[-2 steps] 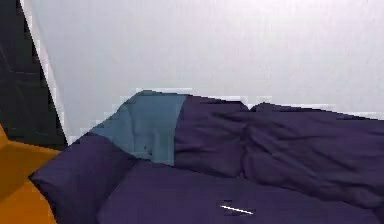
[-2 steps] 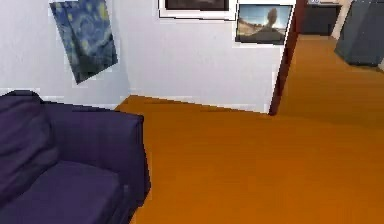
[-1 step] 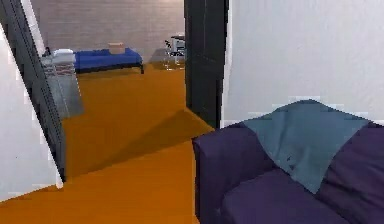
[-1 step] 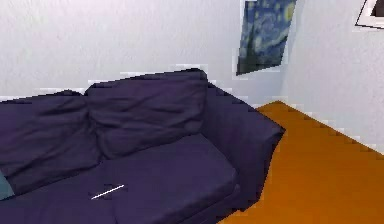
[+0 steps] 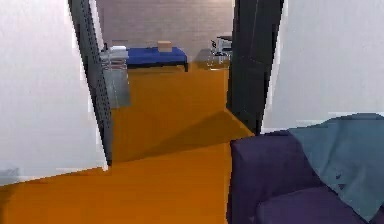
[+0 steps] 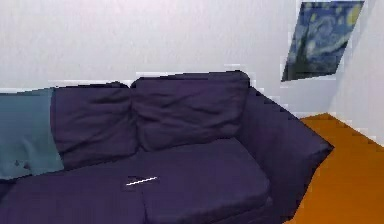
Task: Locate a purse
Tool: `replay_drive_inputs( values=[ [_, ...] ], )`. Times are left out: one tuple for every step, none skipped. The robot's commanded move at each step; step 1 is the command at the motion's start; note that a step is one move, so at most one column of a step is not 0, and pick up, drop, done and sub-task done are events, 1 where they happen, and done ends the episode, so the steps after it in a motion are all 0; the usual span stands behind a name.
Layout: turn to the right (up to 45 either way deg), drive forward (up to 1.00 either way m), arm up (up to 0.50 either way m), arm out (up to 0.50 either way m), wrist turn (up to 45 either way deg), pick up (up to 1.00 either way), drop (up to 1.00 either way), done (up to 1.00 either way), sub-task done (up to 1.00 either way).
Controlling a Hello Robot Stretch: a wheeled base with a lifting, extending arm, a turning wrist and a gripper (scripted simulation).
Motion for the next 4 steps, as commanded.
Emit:
replay_drive_inputs(
  values=[
    [0.0, 1.0, 0.0, 0.0, 0.0, 0.0, 0.0, 0.0, 0.0],
    [-9.0, 0.0, 0.0, 0.0, 0.0, 0.0, 0.0, 0.0, 0.0],
    [0.0, 0.1, 0.0, 0.0, 0.0, 0.0, 0.0, 0.0, 0.0],
    [9.0, 0.0, 0.0, 0.0, 0.0, 0.0, 0.0, 0.0, 0.0]
  ],
)
